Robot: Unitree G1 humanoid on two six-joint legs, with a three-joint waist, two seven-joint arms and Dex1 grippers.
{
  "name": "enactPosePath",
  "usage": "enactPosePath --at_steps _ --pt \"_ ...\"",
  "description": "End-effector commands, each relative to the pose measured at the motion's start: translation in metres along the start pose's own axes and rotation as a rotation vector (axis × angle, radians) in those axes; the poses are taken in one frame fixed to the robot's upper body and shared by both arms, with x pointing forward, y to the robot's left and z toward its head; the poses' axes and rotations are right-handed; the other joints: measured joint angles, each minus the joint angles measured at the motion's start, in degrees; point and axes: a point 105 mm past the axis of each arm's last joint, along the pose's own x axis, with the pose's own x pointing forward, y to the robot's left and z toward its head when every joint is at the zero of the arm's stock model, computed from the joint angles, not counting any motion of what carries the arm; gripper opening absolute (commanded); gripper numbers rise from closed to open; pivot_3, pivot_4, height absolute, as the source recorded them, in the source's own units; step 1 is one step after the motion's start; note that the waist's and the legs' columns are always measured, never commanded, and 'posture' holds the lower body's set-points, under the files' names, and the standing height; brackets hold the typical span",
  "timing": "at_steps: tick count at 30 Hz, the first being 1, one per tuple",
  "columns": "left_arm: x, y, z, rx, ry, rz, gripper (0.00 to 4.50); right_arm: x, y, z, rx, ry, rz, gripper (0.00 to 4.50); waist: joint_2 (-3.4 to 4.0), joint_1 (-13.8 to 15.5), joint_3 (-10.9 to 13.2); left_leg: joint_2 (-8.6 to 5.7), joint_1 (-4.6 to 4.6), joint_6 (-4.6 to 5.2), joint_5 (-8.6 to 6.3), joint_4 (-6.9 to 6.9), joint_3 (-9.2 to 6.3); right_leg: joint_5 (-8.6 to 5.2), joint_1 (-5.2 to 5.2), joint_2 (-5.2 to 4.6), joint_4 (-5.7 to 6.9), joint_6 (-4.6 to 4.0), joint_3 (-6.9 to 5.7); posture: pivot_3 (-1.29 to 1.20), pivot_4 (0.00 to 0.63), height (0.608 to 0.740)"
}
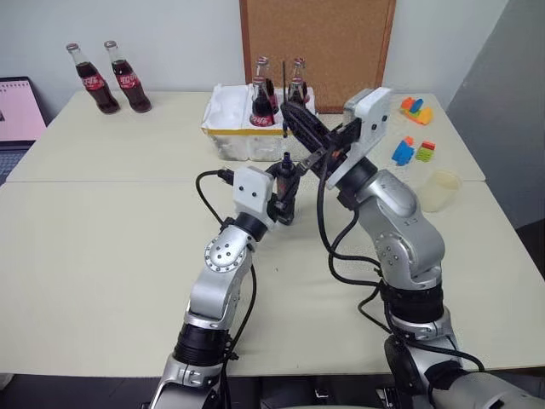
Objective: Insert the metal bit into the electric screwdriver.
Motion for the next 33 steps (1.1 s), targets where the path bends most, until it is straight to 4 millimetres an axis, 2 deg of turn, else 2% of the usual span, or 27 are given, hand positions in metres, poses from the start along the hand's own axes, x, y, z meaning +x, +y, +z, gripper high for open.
enactPosePath --at_steps 1,3,5,13,20,33 --pt "-0.002 -0.012 0.027 -0.021 -0.068 -0.169 1.64 -0.011 -0.003 0.025 0.014 -0.045 0.052 0.00 0.00 0.0 0.0 0.00 0.00 0.00 0.00 0.00 0.00 0.00 0.00 0.00 0.00 0.00 0.01 0.00 0.150 0.740" --pt "-0.005 -0.012 0.027 -0.073 -0.049 -0.236 1.64 -0.020 -0.003 0.032 0.045 -0.064 0.098 0.00 0.00 0.0 0.0 -0.01 -0.01 0.00 0.00 0.00 0.00 -0.01 -0.01 0.00 0.00 0.00 -0.02 0.00 0.150 0.740" --pt "-0.008 -0.010 0.029 -0.147 -0.041 -0.304 1.64 -0.031 -0.001 0.030 0.051 -0.007 0.173 0.00 0.00 0.0 0.0 -0.03 -0.01 0.00 0.00 0.00 0.00 -0.01 0.00 0.02 0.00 0.02 -0.02 0.00 0.150 0.740" --pt "-0.023 -0.016 0.028 -0.102 0.016 -0.559 1.64 -0.061 0.016 0.022 0.162 0.116 0.428 0.00 0.01 -0.2 0.0 -0.09 0.01 0.01 0.00 0.00 -0.02 -0.06 0.01 0.11 -0.01 0.09 -0.07 0.00 0.150 0.740" --pt "-0.039 -0.019 0.016 -0.040 0.062 -0.660 1.64 -0.063 0.027 0.030 0.249 0.096 0.562 0.00 0.01 -0.2 0.0 -0.07 0.02 0.01 0.00 0.00 -0.07 -0.07 0.01 0.19 -0.01 0.08 -0.12 0.00 0.150 0.740" --pt "-0.056 -0.009 0.008 -0.001 0.084 -0.652 1.64 -0.061 0.029 0.030 0.290 0.012 0.608 0.00 0.02 -0.1 0.0 -0.03 0.07 0.01 0.00 -0.01 -0.08 -0.07 0.02 0.16 0.01 0.09 -0.13 0.00 0.150 0.740"
